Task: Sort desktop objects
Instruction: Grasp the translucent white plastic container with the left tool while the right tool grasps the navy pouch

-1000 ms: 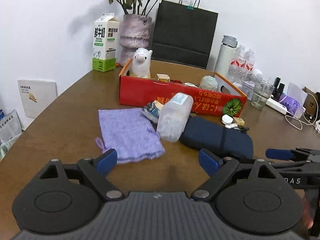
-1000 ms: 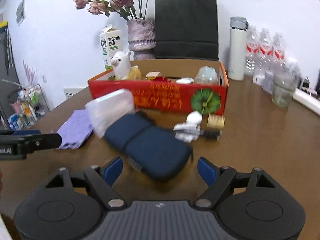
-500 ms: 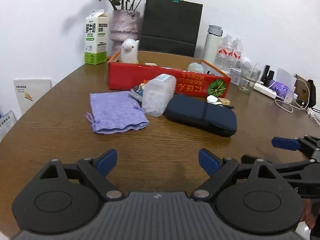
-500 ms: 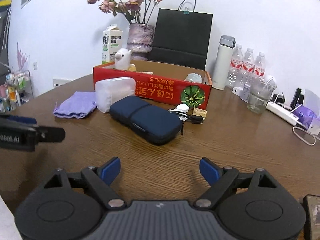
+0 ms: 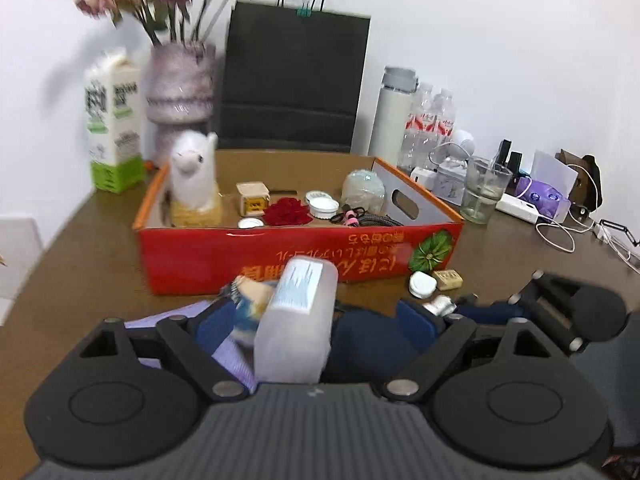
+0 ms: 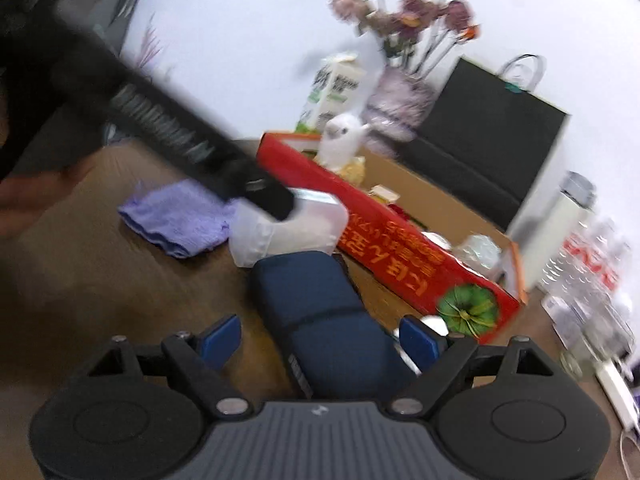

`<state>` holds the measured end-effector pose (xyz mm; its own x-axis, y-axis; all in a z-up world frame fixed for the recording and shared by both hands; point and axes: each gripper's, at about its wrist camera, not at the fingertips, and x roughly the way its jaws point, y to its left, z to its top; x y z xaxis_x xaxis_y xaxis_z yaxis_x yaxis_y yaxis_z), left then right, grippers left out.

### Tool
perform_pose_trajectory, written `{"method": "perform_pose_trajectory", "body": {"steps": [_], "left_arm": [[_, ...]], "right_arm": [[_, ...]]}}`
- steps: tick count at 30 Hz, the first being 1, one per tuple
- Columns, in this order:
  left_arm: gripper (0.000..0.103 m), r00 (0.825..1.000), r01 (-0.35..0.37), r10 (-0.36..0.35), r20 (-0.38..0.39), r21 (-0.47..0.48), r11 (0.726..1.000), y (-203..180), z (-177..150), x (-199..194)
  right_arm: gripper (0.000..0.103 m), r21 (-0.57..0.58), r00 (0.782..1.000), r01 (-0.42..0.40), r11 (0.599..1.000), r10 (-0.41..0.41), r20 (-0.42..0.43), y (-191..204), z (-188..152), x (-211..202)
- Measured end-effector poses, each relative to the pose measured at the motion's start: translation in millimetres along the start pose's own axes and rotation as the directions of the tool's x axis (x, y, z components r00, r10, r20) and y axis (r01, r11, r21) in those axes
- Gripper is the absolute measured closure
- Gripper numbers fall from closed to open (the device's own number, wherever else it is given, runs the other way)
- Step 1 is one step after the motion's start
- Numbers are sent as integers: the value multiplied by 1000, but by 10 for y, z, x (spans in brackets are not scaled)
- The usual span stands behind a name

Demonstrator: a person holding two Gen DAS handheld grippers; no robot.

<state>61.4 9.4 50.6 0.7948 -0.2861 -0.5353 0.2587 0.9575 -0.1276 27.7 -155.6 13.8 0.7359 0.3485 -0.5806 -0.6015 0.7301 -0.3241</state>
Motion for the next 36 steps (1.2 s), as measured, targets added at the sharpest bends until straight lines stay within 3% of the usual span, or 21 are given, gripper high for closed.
{"method": "perform_pose_trajectory", "body": {"steps": [3,5,7,10,13,17,20,25,27,31,33,34,36], "left_arm": [[28,999,0,0,-51,-1,1000,48,45,258],[49,997,12,-13,-78,-8,1000,80,29,353],[59,995,-3,1,-96,-26,1000,112,4,391],[60,996,-44,38,-84,-64,997,110,-5,236],[60,1000,-5,4,-6,-95,995,23,-86,-174],[59,1000,9,-10,-8,-136,991,-136,-433,-583],[59,998,-18,7,-70,-150,989,-230,-686,-693],[59,996,-67,63,-68,-57,996,-423,-856,-887],[56,995,-82,81,-60,-10,997,-495,-880,-897],[45,996,-72,70,-61,-31,997,-483,-869,-884],[48,996,-74,72,-60,-41,996,-455,-876,-879],[60,995,-80,77,-62,-41,996,-455,-893,-884],[61,995,-80,77,-56,-38,996,-461,-912,-889]], "right_arm": [[19,52,998,-40,998,42,-36,-117,46,215],[21,110,996,-83,990,85,-16,-190,44,243],[25,142,996,-86,986,88,-3,-229,18,227],[36,136,999,-30,990,33,-17,-158,-50,100],[39,121,997,59,991,-52,-64,15,-138,-131],[38,298,994,86,951,-61,-94,107,-356,-544],[36,333,992,83,939,-47,-115,172,-438,-777],[34,333,996,55,941,-27,-87,283,-480,-1027],[26,358,997,52,932,-27,-75,261,-490,-1035],[26,383,995,56,922,-18,-102,219,-504,-848],[31,439,995,29,898,15,-98,163,-538,-777],[31,469,995,20,883,28,-97,156,-561,-763],[36,508,997,22,861,22,-80,140,-594,-766]]}}
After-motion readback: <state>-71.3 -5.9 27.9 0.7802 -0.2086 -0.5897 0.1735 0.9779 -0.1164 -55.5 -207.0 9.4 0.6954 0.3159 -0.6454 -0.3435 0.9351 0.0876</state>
